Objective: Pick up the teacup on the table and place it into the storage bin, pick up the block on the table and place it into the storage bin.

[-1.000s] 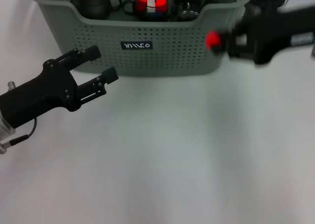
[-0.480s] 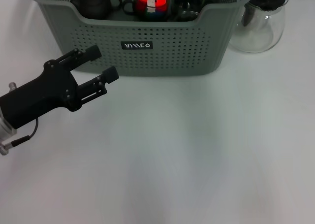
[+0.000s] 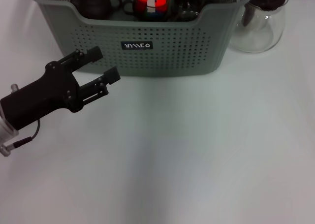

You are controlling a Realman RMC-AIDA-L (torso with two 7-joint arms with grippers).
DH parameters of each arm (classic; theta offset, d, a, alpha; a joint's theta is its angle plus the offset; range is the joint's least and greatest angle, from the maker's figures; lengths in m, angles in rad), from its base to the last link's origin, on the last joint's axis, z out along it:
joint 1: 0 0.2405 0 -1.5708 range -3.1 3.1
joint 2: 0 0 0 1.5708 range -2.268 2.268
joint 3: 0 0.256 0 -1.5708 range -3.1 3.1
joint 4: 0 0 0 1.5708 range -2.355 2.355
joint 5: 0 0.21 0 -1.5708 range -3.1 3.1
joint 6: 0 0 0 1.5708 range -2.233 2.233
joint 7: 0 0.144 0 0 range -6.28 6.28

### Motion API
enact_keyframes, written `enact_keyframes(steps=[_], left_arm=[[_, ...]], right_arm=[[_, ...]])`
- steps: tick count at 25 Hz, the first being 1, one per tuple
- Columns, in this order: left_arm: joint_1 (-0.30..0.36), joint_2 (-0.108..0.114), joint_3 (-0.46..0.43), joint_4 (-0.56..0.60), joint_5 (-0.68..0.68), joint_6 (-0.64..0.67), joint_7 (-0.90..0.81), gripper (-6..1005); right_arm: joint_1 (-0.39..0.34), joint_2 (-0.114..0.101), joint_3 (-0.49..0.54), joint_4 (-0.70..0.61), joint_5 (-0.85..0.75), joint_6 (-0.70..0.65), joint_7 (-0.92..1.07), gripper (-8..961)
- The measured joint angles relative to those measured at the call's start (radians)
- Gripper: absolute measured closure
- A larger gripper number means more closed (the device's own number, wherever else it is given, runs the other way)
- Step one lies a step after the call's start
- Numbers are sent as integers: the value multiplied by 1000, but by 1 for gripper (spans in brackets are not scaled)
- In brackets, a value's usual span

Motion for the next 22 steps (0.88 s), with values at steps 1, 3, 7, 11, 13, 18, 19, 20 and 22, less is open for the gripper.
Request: enact_keyframes(steps=[1, 3, 7, 11, 13, 18, 19, 20, 22], left_arm=[[0, 0, 0, 0, 0, 0, 0, 265], [2, 0, 0, 0, 0, 0, 0, 266], [6, -1, 0, 0, 0, 0, 0, 266], [7, -1, 0, 0, 0, 8, 0, 266], [8, -1, 0, 0, 0, 10, 0, 266], [8, -1, -1, 0, 0, 12, 0, 266], [8, -2, 0, 0, 0, 12, 0, 266], [8, -1, 0, 0, 0, 12, 0, 265], [6, -1, 1, 0, 1, 17, 0, 261]], right_arm=[[9, 2, -1, 18, -8, 12, 1, 749], [16, 6, -5, 29, -15, 24, 4, 749], [11, 7, -7, 21, -14, 17, 5, 750], [-9, 6, -2, -8, -10, 16, 9, 711], [-29, 6, 3, -39, -2, 10, 18, 673], [-163, 7, 1, -231, 92, -68, 15, 389], [-209, 8, -3, -292, 150, -93, -8, 364], [-260, 8, -5, -350, 214, -116, -43, 340], [-362, 7, -7, -425, 386, -196, -154, 291]])
